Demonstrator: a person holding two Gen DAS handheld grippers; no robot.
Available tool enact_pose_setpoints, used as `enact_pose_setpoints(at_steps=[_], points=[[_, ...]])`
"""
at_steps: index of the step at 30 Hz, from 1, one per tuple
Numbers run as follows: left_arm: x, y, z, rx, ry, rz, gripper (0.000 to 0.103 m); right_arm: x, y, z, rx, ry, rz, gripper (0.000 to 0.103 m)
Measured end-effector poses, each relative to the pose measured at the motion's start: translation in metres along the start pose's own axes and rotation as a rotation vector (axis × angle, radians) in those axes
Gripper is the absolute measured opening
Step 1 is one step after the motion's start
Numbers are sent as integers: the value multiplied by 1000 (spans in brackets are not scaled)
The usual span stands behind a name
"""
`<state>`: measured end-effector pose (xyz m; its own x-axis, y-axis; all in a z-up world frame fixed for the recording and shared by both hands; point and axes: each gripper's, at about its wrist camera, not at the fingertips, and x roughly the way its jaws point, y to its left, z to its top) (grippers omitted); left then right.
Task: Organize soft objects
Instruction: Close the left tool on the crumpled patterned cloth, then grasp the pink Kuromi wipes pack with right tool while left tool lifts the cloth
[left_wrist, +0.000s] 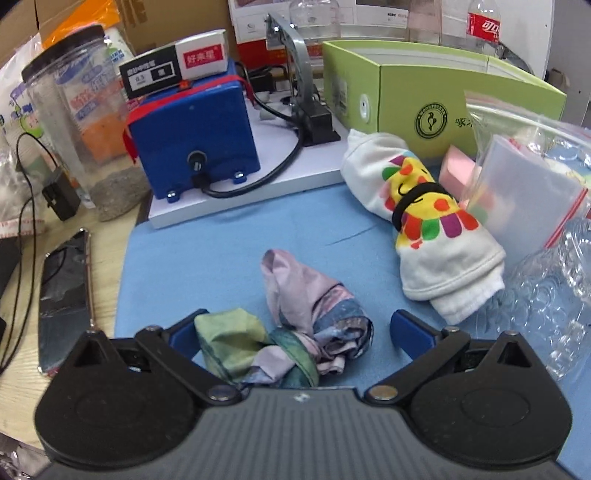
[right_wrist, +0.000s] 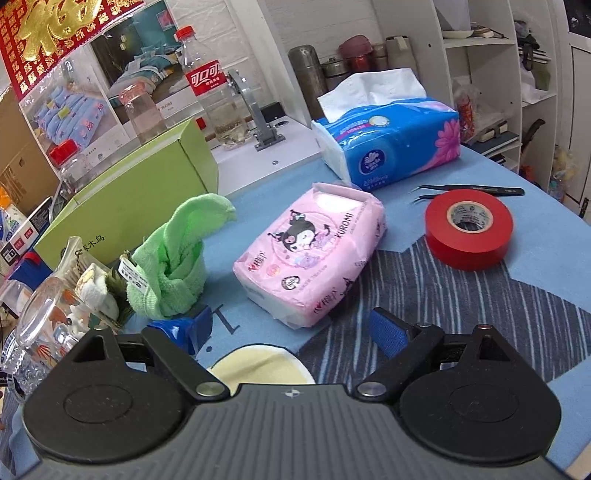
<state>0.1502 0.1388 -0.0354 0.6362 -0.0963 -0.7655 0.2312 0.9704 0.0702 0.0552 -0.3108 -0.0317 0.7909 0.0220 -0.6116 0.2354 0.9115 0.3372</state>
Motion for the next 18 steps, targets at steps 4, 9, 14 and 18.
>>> enact_pose_setpoints(at_steps=[4,9,14,18], points=[[5,7,0,-64,10,-43,102,1,-4,10,48,-29,-35,79],[6,5,0,-51,6,-42,102,33,-4,34,76,28,-21,79],[6,6,-1,-45,1,-52,102,69,16,53,-47,88,-91,81],[5,6,-2,-44,-9,-55,102,83,39,42,-297,79,-180,80]])
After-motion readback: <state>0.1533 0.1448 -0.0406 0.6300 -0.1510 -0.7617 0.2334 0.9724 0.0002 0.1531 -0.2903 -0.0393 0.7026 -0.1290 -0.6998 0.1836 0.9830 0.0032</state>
